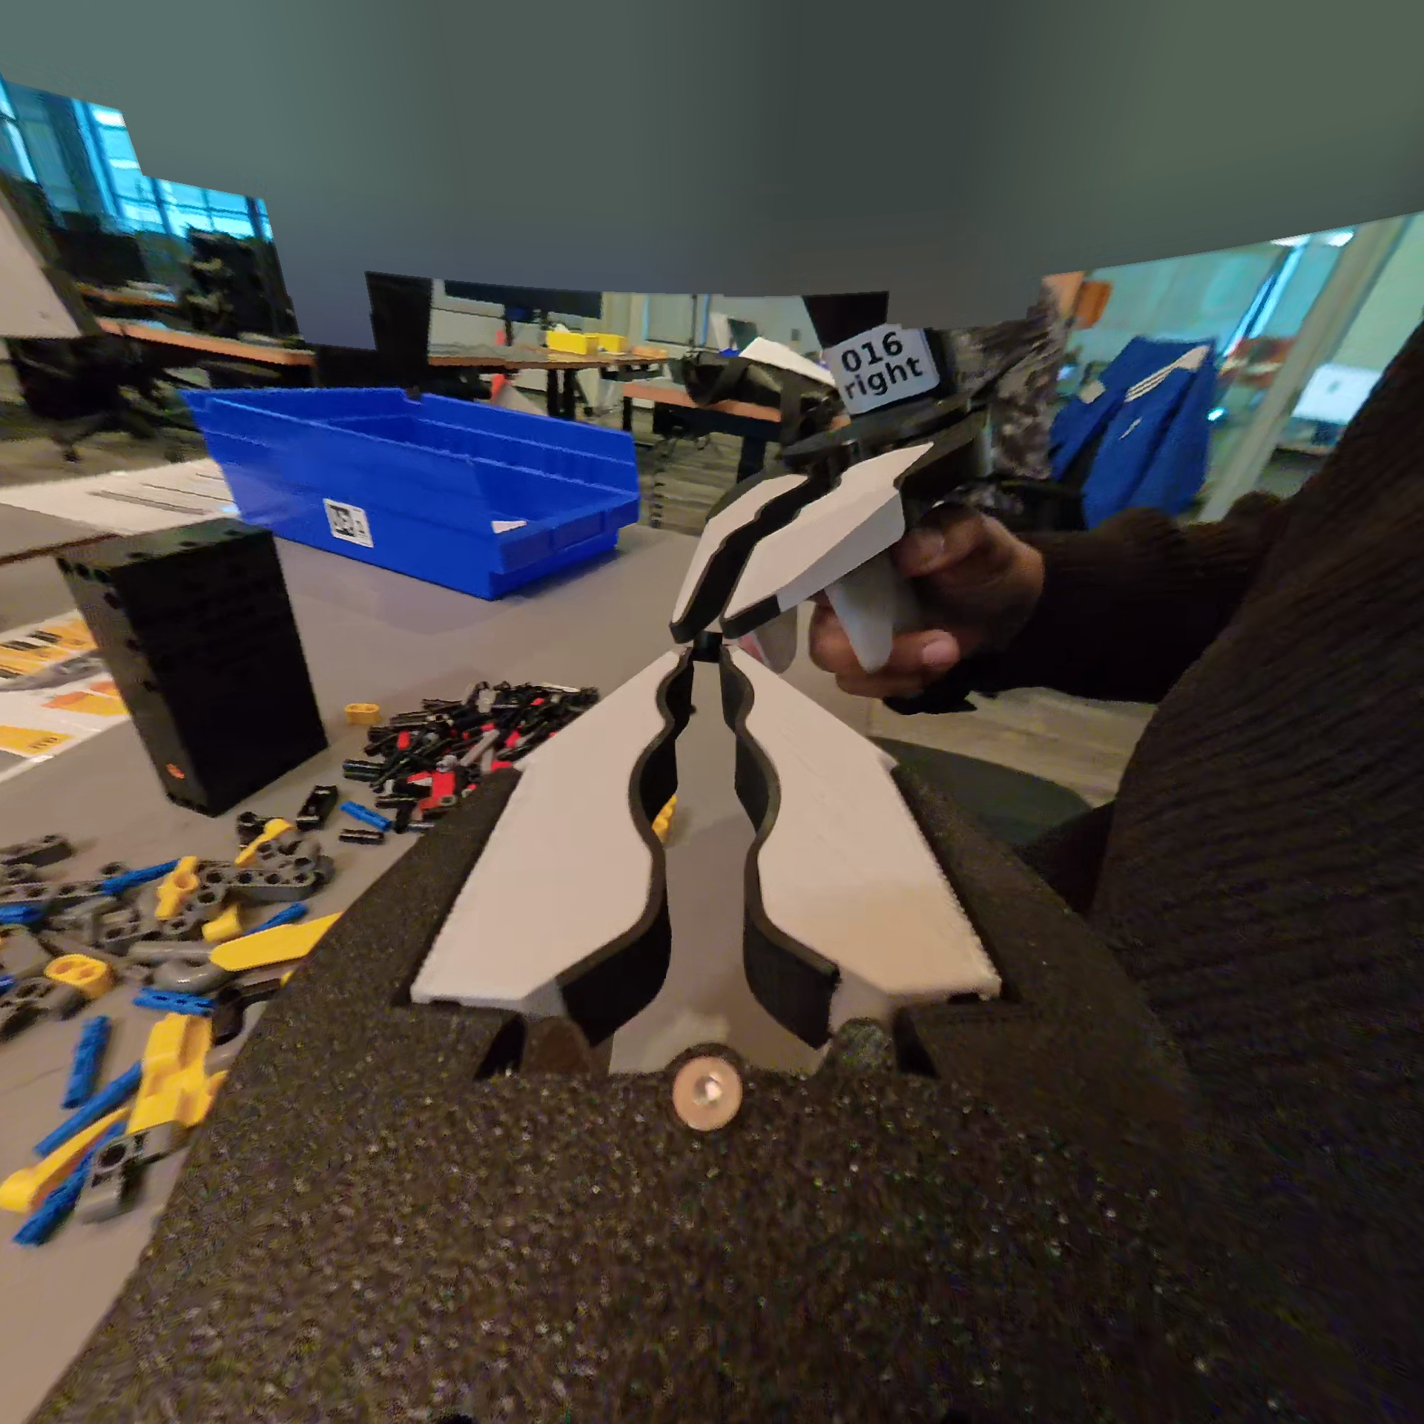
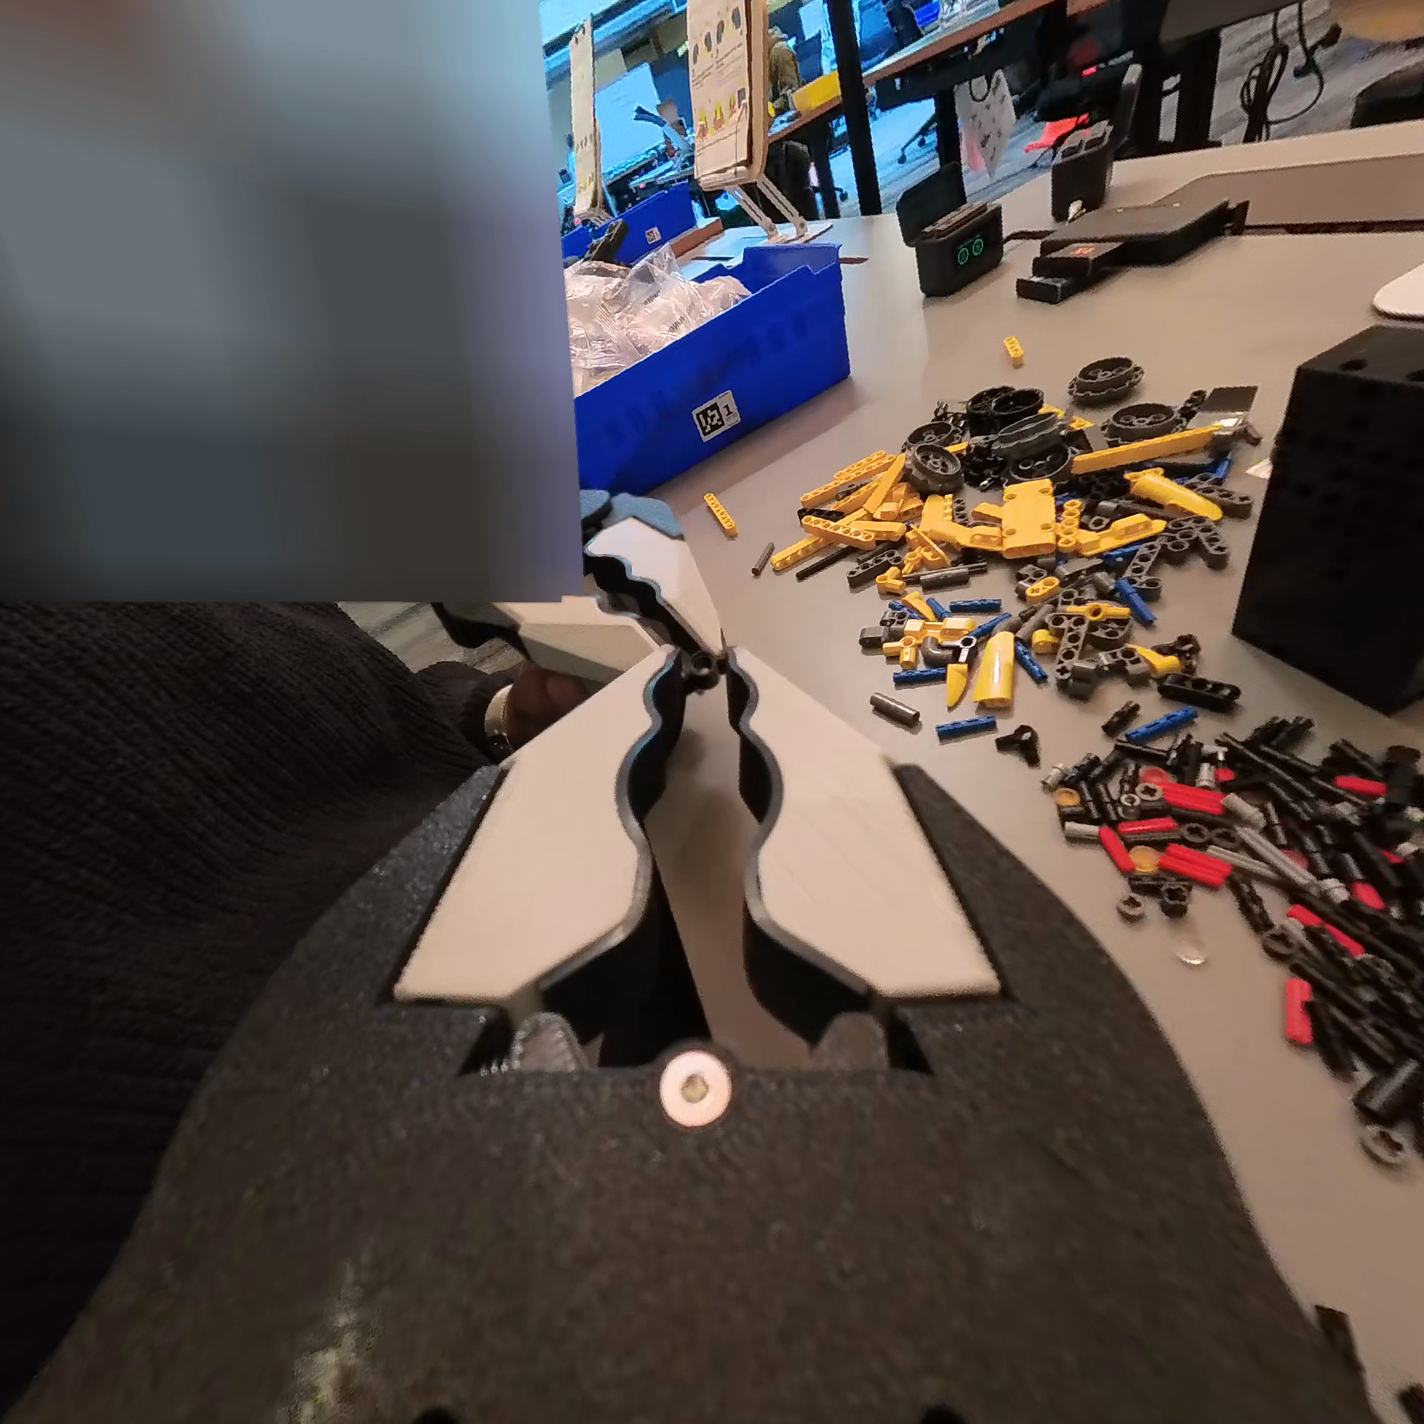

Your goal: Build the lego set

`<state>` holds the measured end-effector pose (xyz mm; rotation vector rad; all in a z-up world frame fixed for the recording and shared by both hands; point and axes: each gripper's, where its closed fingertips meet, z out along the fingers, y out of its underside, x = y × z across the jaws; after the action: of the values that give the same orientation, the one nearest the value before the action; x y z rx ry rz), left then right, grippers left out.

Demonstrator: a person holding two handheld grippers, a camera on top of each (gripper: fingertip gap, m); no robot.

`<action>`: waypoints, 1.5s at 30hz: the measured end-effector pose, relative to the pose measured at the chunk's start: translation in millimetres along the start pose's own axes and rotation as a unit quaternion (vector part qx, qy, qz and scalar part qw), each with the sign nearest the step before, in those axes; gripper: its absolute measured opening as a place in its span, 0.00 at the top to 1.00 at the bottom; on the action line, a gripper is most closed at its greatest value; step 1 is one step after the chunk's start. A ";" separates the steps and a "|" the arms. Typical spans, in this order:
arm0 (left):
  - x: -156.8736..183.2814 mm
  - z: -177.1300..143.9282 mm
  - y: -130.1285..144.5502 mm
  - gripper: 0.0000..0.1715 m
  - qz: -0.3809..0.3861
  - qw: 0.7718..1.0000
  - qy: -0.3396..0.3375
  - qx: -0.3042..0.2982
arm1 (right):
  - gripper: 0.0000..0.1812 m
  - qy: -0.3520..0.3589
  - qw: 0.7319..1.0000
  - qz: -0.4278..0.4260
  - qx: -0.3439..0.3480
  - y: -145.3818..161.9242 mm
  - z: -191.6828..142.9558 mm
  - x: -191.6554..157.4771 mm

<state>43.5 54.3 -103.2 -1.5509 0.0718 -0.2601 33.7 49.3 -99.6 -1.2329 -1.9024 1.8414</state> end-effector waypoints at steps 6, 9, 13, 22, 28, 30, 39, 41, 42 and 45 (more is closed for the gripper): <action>-1.9 0.6 1.5 0.97 0.040 0.999 -0.030 -0.008 | 0.96 0.011 1.000 -0.006 -0.011 2.4 1.7 2.2; -1.9 0.3 0.6 0.97 0.033 0.999 -0.026 -0.003 | 0.96 0.012 1.000 -0.011 -0.012 1.5 1.2 2.0; -11.2 -1.8 -1.3 0.93 0.006 0.999 -0.040 0.006 | 0.96 0.045 0.999 -0.015 -0.005 -2.5 -6.9 15.5; -34.1 -11.1 -6.5 0.92 -0.050 0.995 -0.073 0.033 | 0.96 0.161 0.984 -0.012 -0.077 33.2 -24.7 71.7; -37.5 -12.4 -6.6 0.92 -0.066 0.995 -0.072 0.038 | 0.96 0.173 0.971 -0.090 -0.141 51.0 -13.6 75.1; -37.9 -12.5 -6.5 0.92 -0.068 0.994 -0.071 0.038 | 0.96 0.175 0.965 -0.110 -0.160 56.0 -10.7 76.6; -39.7 -13.0 -6.3 0.92 -0.080 0.994 -0.065 0.041 | 0.96 0.172 0.961 -0.122 -0.180 60.9 -6.2 81.1; -40.2 -13.1 -6.3 0.92 -0.084 0.994 -0.064 0.042 | 0.96 0.172 0.960 -0.120 -0.183 61.5 -7.1 81.8; -40.4 -13.3 -6.3 0.92 -0.086 0.993 -0.063 0.043 | 0.96 0.172 0.960 -0.119 -0.185 62.0 -7.5 81.8; -40.9 -13.6 -6.6 0.92 -0.089 0.993 -0.062 0.044 | 0.96 0.172 0.960 -0.116 -0.187 63.5 -7.7 82.0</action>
<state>0.1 49.6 -101.9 -1.4837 -0.1734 -0.3026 13.5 102.0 -187.0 -1.2666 -2.1351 1.1007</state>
